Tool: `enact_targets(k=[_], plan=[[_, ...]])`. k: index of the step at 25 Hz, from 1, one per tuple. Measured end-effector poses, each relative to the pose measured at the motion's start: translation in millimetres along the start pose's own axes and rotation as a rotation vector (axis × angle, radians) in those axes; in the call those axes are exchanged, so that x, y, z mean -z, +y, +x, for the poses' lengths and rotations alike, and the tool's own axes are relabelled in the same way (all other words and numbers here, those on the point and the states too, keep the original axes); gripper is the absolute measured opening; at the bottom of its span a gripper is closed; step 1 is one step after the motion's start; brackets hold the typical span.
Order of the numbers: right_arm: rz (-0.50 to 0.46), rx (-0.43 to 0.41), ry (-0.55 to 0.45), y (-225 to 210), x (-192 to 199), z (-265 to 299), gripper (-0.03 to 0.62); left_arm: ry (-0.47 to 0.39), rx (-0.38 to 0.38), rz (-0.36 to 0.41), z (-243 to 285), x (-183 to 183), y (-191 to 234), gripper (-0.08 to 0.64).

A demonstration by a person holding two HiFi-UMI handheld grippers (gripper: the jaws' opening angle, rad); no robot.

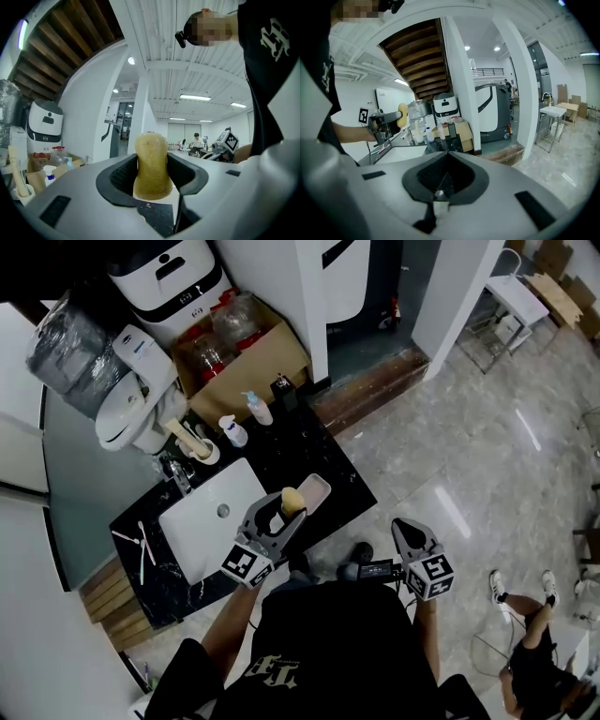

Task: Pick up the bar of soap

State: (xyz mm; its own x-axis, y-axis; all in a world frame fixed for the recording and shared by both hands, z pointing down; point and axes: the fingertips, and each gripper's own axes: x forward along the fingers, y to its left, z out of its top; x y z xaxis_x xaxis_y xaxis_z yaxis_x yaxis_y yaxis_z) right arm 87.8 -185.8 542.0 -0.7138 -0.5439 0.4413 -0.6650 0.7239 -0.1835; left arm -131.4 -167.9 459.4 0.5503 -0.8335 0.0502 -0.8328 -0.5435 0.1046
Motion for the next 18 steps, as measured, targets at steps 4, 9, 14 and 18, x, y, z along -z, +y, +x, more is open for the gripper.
enact_targets(k=[4,9,14,18], plan=[[-0.012,0.001,-0.025,2,-10,0,0.011,-0.033,0.019,-0.023,-7,-2,-12,0.207],[-0.007,-0.002,-0.068,8,-22,4,0.011,-0.045,0.029,-0.037,-9,-6,-12,0.207],[-0.007,0.002,-0.1,8,-34,3,0.01,-0.072,0.049,-0.051,-2,-12,-18,0.207],[0.0,0.006,-0.122,8,-39,2,0.011,-0.078,0.066,-0.062,0,-11,-26,0.207]])
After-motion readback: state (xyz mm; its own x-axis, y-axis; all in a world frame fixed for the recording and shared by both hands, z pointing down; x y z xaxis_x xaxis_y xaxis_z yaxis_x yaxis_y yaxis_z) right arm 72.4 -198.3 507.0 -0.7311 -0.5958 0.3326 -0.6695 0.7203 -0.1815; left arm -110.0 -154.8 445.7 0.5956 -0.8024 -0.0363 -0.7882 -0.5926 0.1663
